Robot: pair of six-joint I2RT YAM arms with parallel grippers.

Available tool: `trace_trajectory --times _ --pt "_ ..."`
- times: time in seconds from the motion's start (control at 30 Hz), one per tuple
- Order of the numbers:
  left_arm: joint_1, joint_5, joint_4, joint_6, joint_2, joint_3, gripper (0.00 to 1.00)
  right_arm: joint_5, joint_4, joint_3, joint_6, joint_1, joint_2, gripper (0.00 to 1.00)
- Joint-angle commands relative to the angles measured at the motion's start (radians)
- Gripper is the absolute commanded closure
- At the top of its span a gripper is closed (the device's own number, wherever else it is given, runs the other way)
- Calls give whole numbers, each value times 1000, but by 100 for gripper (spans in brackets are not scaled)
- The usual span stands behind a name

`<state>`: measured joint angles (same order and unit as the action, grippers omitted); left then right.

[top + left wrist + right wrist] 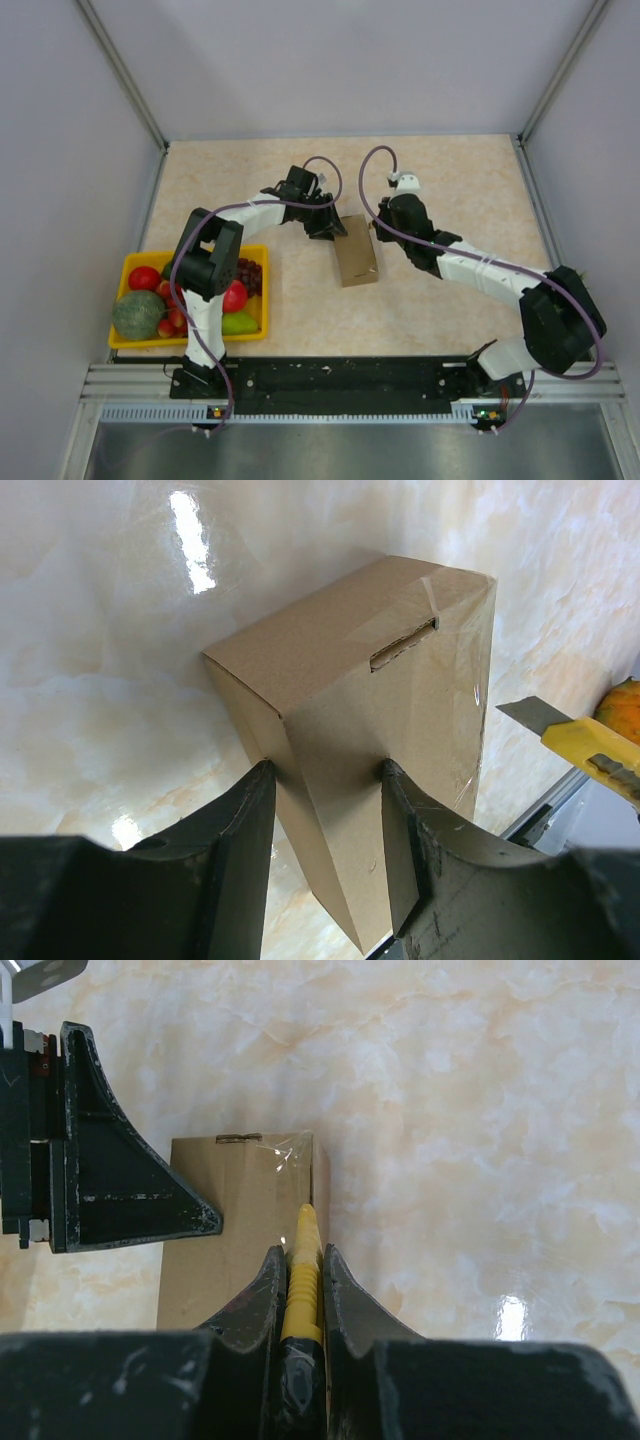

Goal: Unpack the express box

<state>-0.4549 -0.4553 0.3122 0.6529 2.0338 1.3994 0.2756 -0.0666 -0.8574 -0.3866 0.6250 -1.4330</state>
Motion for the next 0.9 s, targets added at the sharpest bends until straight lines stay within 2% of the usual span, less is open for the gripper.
trace_trajectory --times 0.0,0.87 --pt "2 98 50 -24 60 -8 83 7 -33 -5 -12 -4 48 100" --pt "2 95 48 -19 71 6 83 2 -6 -22 -12 -4 -7 100"
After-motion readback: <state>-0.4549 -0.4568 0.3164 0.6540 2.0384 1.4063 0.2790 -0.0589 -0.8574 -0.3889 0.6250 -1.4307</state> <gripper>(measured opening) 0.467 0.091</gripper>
